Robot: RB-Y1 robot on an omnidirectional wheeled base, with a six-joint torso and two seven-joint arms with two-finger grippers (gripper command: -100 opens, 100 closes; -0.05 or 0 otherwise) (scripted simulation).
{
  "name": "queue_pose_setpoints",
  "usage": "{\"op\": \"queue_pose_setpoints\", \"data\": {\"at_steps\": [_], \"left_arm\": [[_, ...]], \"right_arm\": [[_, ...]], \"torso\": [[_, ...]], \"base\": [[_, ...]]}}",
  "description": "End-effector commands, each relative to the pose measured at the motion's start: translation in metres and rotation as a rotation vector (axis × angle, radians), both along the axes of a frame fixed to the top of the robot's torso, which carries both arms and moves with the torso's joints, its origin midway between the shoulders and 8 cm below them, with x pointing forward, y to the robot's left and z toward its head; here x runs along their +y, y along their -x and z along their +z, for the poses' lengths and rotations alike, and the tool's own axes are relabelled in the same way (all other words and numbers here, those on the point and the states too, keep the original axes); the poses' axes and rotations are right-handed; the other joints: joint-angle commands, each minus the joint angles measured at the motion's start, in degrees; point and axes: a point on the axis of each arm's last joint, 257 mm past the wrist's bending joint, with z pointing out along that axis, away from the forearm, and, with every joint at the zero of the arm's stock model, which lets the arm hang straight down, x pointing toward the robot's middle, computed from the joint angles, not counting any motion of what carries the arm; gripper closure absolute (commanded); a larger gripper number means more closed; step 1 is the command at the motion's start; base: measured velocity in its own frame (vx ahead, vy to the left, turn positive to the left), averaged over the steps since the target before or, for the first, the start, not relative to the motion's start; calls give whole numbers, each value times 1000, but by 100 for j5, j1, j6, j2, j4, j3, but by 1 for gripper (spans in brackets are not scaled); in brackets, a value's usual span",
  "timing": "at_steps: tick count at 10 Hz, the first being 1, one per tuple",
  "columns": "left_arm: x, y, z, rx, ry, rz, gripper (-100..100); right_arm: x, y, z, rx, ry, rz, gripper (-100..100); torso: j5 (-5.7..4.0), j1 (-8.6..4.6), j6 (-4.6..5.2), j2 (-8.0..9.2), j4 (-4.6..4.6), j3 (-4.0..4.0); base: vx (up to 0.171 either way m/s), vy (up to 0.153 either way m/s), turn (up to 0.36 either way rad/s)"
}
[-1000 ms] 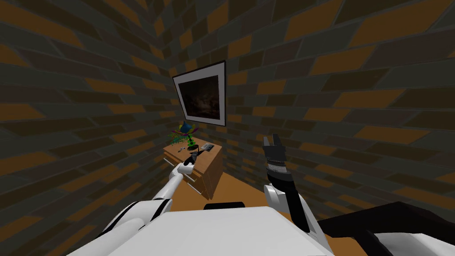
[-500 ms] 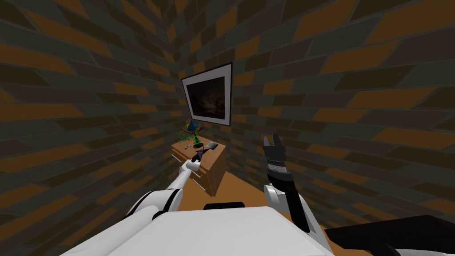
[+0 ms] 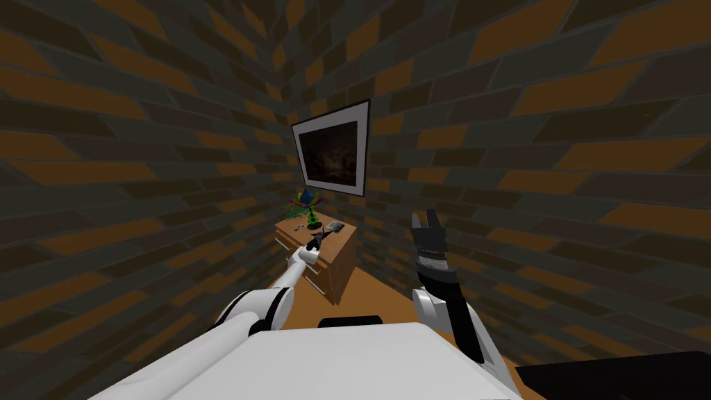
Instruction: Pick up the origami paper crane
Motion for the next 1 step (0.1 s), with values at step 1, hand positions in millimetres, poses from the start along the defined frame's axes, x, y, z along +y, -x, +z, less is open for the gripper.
{"op": "queue_pose_setpoints", "data": {"at_steps": [1], "left_arm": [[0,0,0,0,0,0,0]], "right_arm": [[0,0,0,0,0,0,0]], "torso": [[0,0,0,0,0,0]], "base": [[0,0,0]]}}
